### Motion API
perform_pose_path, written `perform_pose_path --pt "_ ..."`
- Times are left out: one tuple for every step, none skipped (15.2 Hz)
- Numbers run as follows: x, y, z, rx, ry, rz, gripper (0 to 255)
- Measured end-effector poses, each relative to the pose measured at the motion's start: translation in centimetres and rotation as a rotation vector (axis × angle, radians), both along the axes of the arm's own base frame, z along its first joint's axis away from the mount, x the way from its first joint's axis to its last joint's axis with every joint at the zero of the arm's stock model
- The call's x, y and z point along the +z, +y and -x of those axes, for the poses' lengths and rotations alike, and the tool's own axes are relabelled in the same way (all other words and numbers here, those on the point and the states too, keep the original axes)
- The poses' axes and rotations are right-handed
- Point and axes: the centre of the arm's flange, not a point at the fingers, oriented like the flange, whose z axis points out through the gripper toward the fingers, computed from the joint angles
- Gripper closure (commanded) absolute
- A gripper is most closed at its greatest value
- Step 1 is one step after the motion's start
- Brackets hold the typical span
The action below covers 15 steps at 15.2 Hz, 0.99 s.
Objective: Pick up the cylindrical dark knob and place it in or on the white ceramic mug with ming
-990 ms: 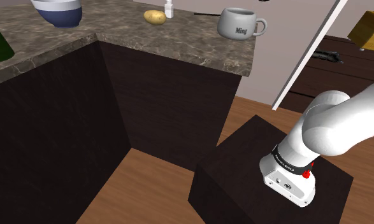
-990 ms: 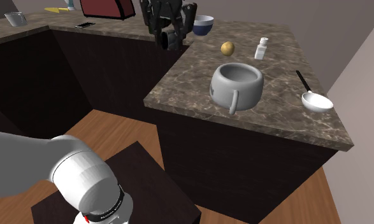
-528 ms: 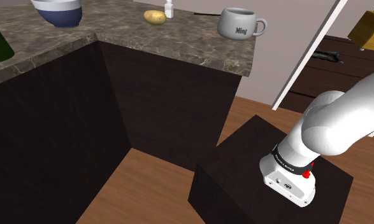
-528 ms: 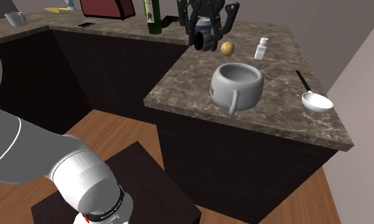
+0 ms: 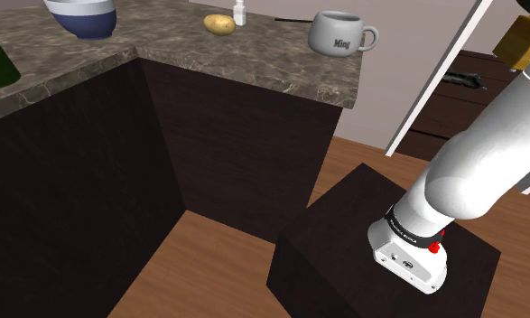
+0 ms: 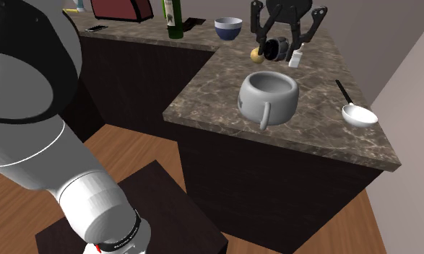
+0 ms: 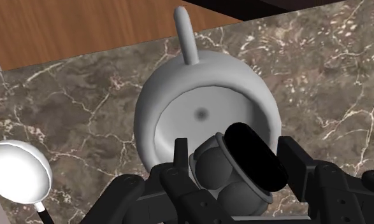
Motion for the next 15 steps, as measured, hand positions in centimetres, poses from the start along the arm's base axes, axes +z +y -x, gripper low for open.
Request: perform_pose_path --pt "-0.5 -0.2 -0.5 0.0 0.0 0.001 255" --pt "-1.1 -0.5 -0.7 0.001 0.0 0.001 255" --pt "-1.5 -0.6 -0.8 0.001 0.0 0.001 255" --pt "-2.0 -0.6 -0.9 0.001 0.0 0.001 255" --pt "-2.4 -0.7 -0.9 0.001 0.0 0.001 255" --pt "-3.0 -0.6 -0.9 0.001 0.0 0.001 255" --pt "-3.6 -0.7 -0.9 0.002 0.0 0.001 255" --pt "-4.1 -0.6 -0.8 0.001 0.0 0.001 255" --pt "-4.6 -0.6 -0.9 0.002 0.0 0.001 255" --pt "-5.1 -0.8 -0.8 0.002 0.0 0.001 255" --pt "-5.7 -0.7 -0.8 0.002 0.0 0.001 255" --pt "-6.1 -0.7 -0.8 0.002 0.0 0.001 255" --pt "-6.3 -0.7 -0.9 0.002 0.0 0.001 255" --pt "-6.4 -0.7 -0.9 0.002 0.0 0.001 255" --pt "-6.5 -0.7 -0.9 0.002 0.0 0.001 255"
